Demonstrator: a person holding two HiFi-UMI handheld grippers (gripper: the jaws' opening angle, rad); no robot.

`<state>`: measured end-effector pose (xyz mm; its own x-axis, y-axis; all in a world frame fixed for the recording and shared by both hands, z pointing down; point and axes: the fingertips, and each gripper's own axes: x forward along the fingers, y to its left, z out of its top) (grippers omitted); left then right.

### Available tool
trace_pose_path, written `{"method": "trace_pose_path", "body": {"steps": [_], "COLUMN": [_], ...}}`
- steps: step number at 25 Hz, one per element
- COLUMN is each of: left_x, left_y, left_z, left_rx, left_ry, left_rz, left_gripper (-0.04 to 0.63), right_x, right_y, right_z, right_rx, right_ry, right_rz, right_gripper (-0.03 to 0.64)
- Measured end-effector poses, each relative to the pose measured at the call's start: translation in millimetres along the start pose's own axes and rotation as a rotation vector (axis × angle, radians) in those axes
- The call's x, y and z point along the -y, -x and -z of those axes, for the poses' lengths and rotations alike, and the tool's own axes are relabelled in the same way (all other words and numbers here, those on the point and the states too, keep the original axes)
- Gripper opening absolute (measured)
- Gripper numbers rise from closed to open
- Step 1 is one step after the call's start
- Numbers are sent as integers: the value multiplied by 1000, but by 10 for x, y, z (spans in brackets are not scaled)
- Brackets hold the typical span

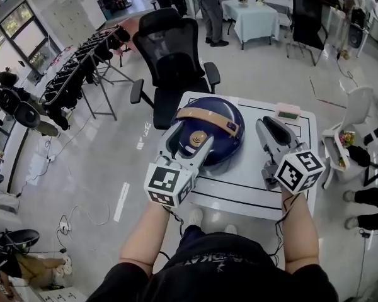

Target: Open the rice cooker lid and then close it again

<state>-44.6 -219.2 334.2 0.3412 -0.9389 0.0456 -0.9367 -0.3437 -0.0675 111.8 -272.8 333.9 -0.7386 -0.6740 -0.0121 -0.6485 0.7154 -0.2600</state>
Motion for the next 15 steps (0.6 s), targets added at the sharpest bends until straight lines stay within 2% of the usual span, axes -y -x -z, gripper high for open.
{"method": "trace_pose_path", "body": {"steps": [2,6,15], "left_x": [-75,-275,-486], "left_y": [-60,-193,-488], "left_z": [3,30,214], "left_rx": [-3,-14,-70], "left_ry": [-2,-24,-191], "left_rz": [26,66,166], "left_gripper": [319,319,319], "right_x": [-2,-56,-24], "right_y": [-58,-259,-551], "right_z": [-33,-46,68], "right_rx": [6,7,-23], "right_ry": [8,19,6], "right_rz": [25,44,135], "right_gripper": [2,2,2]}}
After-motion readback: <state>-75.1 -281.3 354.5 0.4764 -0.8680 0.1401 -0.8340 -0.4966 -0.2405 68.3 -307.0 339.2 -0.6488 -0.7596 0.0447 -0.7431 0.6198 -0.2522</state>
